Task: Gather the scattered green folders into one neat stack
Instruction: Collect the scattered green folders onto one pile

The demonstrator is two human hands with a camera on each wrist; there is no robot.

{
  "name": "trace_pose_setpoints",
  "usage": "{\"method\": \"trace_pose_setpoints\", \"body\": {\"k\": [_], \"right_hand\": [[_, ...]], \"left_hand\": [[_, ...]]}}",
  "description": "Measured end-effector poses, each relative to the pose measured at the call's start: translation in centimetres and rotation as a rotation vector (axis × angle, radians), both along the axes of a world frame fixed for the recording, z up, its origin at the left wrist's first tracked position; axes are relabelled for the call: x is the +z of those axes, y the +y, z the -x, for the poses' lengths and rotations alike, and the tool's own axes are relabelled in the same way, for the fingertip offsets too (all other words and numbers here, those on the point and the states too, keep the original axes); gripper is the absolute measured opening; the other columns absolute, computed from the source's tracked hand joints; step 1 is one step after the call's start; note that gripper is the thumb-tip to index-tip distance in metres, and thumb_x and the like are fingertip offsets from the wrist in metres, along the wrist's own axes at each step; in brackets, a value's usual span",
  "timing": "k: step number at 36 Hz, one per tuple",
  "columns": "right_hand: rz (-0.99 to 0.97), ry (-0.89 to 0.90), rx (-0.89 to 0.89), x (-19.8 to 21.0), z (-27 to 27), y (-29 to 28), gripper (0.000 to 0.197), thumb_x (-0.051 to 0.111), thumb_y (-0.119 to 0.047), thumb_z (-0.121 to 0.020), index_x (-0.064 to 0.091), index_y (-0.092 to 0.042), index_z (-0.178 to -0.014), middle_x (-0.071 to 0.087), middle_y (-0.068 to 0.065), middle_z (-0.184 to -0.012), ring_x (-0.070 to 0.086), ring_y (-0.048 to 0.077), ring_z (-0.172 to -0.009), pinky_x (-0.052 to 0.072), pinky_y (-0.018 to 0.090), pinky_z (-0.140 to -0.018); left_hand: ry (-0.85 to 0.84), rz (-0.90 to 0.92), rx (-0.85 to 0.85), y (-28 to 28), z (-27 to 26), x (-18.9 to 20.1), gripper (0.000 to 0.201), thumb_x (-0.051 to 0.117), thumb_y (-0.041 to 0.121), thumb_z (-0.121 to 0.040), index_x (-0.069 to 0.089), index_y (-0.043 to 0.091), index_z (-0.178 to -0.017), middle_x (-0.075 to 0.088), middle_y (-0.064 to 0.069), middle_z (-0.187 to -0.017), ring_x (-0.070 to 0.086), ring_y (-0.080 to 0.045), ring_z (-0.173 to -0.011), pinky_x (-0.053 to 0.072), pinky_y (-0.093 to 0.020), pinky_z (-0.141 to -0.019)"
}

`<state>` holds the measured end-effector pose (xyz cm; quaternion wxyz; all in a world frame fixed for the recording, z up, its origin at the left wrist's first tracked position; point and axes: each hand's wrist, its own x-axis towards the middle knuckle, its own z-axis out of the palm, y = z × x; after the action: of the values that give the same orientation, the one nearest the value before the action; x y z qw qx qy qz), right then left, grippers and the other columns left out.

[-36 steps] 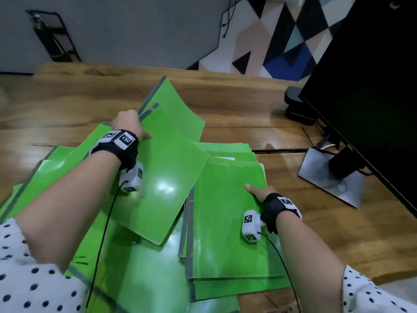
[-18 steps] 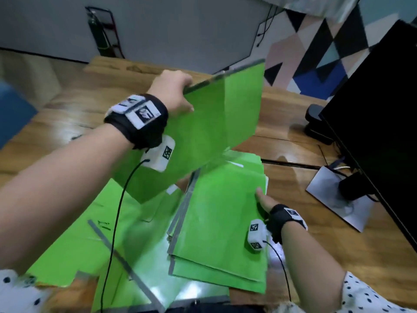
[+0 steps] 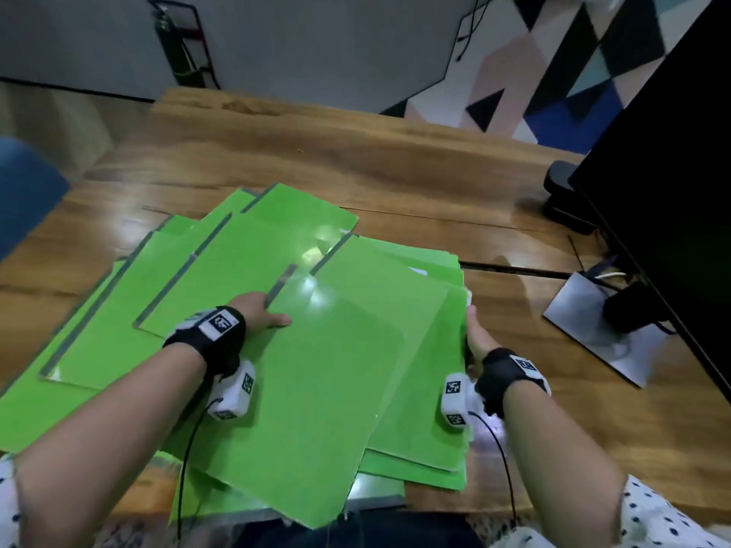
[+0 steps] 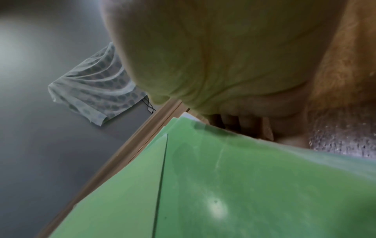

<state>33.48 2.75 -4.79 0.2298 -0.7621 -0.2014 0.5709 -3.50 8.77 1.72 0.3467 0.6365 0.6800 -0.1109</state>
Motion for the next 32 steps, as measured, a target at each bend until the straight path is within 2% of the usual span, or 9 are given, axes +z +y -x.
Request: {"method": "trace_pose_setpoints", "body": {"k": [2, 4, 7, 10, 15, 18, 23, 27, 32], "right_hand": [[0.019, -0.001, 0.042, -0.6, -0.3, 0.0, 0.140, 0.019, -0.105, -0.035, 0.036, -0.020, -0.145, 0.041, 0.010, -0.147, 0.043, 0.029, -0.132, 0.033, 0.048, -0.110], [0.028, -0.042, 0.062, -0.1, 0.4, 0.1, 0.128, 0.014, -0.101, -0.050, 0.026, -0.021, -0.149, 0.029, 0.010, -0.153, 0.033, 0.030, -0.139, 0.025, 0.050, -0.114], [0.000, -0.098, 0.099, 2.0, 2.3, -0.2, 0.093, 0.006, -0.078, -0.082, 0.016, -0.017, -0.152, 0.017, 0.011, -0.157, 0.023, 0.029, -0.143, 0.019, 0.049, -0.116], [0.022, -0.131, 0.123, 2.3, 2.5, -0.2, 0.088, 0.004, -0.073, -0.086, 0.013, -0.016, -0.152, 0.016, 0.012, -0.158, 0.021, 0.030, -0.144, 0.019, 0.050, -0.116], [0.036, -0.123, 0.131, 2.3, 2.1, -0.1, 0.085, 0.005, -0.071, -0.088, 0.012, -0.014, -0.152, 0.013, 0.013, -0.158, 0.019, 0.030, -0.144, 0.019, 0.048, -0.117], [0.051, -0.125, 0.131, 2.0, 1.7, 0.0, 0.084, 0.008, -0.070, -0.090, 0.013, -0.013, -0.152, 0.014, 0.013, -0.158, 0.021, 0.030, -0.144, 0.021, 0.048, -0.116], [0.035, -0.152, 0.173, 2.2, 1.8, -0.1, 0.082, 0.008, -0.067, -0.092, 0.014, -0.011, -0.151, 0.015, 0.014, -0.157, 0.021, 0.031, -0.144, 0.021, 0.047, -0.116], [0.017, -0.172, 0.186, 2.0, 1.9, -0.1, 0.080, 0.010, -0.065, -0.093, 0.017, -0.010, -0.151, 0.018, 0.015, -0.157, 0.023, 0.031, -0.143, 0.023, 0.047, -0.116], [0.024, -0.141, 0.173, 1.9, 2.2, 0.0, 0.086, 0.011, -0.073, -0.087, 0.015, -0.015, -0.152, 0.016, 0.012, -0.158, 0.022, 0.031, -0.143, 0.021, 0.049, -0.116]], "left_hand": [[-0.049, -0.026, 0.060, 0.9, 0.0, 0.7, 0.042, 0.060, 0.043, -0.088, 0.056, 0.004, -0.104, 0.064, -0.009, -0.092, 0.056, -0.021, -0.077, 0.043, -0.027, -0.067], [-0.086, -0.104, 0.140, 2.1, -0.4, 2.0, 0.039, 0.060, 0.042, -0.088, 0.050, 0.006, -0.099, 0.057, -0.005, -0.083, 0.054, -0.021, -0.075, 0.041, -0.027, -0.063], [-0.070, -0.313, 0.157, 4.3, -1.6, 3.7, 0.054, 0.061, 0.042, -0.088, 0.051, -0.002, -0.118, 0.059, -0.015, -0.099, 0.056, -0.028, -0.090, 0.041, -0.032, -0.071], [-0.123, -0.393, 0.148, 5.7, -3.5, 4.3, 0.060, 0.061, 0.040, -0.088, 0.044, -0.001, -0.130, 0.058, -0.020, -0.121, 0.057, -0.033, -0.108, 0.044, -0.038, -0.081], [-0.100, -0.408, 0.129, 6.1, -6.4, 2.6, 0.057, 0.065, 0.043, -0.083, 0.044, 0.003, -0.117, 0.064, -0.018, -0.108, 0.063, -0.032, -0.095, 0.051, -0.039, -0.076], [-0.082, -0.296, 0.202, 5.4, -7.1, 1.4, 0.065, 0.067, 0.043, -0.081, 0.039, 0.002, -0.124, 0.062, -0.017, -0.109, 0.063, -0.032, -0.097, 0.052, -0.038, -0.074], [-0.036, -0.096, 0.246, 3.0, -5.3, -0.3, 0.094, 0.085, 0.038, -0.063, 0.031, 0.008, -0.134, 0.052, -0.016, -0.124, 0.058, -0.035, -0.107, 0.053, -0.047, -0.087], [-0.133, 0.022, 0.242, 0.4, -3.5, -1.3, 0.080, 0.079, 0.017, -0.074, 0.032, 0.008, -0.138, 0.055, -0.015, -0.124, 0.061, -0.031, -0.100, 0.053, -0.040, -0.085], [-0.205, -0.060, 0.220, -2.8, -4.2, -2.3, 0.047, 0.067, 0.020, -0.086, 0.045, 0.007, -0.125, 0.060, -0.013, -0.119, 0.058, -0.025, -0.089, 0.046, -0.032, -0.077]]}}
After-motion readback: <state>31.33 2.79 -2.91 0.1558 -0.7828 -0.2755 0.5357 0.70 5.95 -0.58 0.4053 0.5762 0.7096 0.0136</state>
